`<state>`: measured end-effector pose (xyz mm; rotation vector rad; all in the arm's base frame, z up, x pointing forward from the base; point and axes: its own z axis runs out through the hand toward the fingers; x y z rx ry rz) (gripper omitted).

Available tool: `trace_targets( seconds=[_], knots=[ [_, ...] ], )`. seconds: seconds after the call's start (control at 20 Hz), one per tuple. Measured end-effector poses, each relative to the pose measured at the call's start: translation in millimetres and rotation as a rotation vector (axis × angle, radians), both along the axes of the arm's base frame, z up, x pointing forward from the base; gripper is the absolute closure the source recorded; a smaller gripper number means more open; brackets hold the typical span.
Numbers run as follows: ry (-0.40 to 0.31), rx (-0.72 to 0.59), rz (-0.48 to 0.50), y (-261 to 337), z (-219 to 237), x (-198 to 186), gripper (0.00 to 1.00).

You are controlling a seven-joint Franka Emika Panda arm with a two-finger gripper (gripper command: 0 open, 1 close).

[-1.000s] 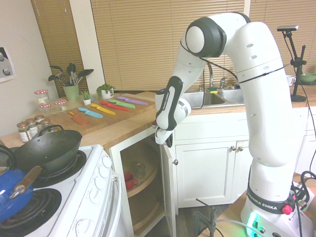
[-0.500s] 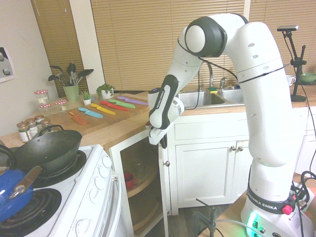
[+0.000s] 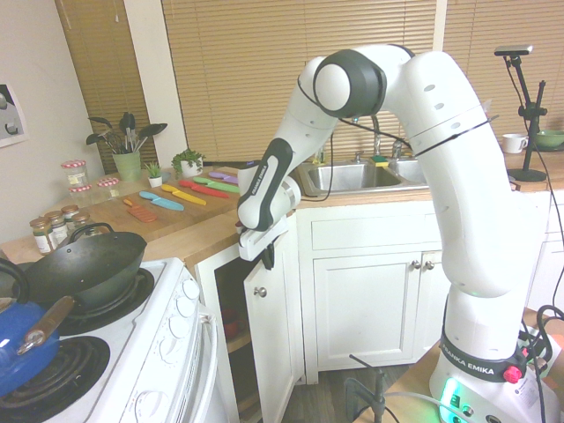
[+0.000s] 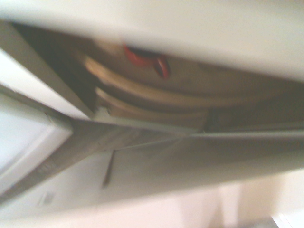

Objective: Close the cabinet

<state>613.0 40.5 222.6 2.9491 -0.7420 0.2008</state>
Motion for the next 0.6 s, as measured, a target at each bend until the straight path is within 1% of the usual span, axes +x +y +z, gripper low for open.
trace_targets(
  seconds=[0.2, 0.4, 0.5, 0.6],
  knots=[
    [-0.003, 0.013, -0.008, 9.4, 18.1, 18.1, 1.0],
    [-0.008, 0.014, -0.02, 4.9, 20.6, 21.2, 1.0],
    [-0.037, 0.007, -0.029, -6.2, 25.0, 13.8, 1.0],
    [-0.078, 0.014, -0.051, -25.5, 33.4, -4.0, 1.0]
  ],
)
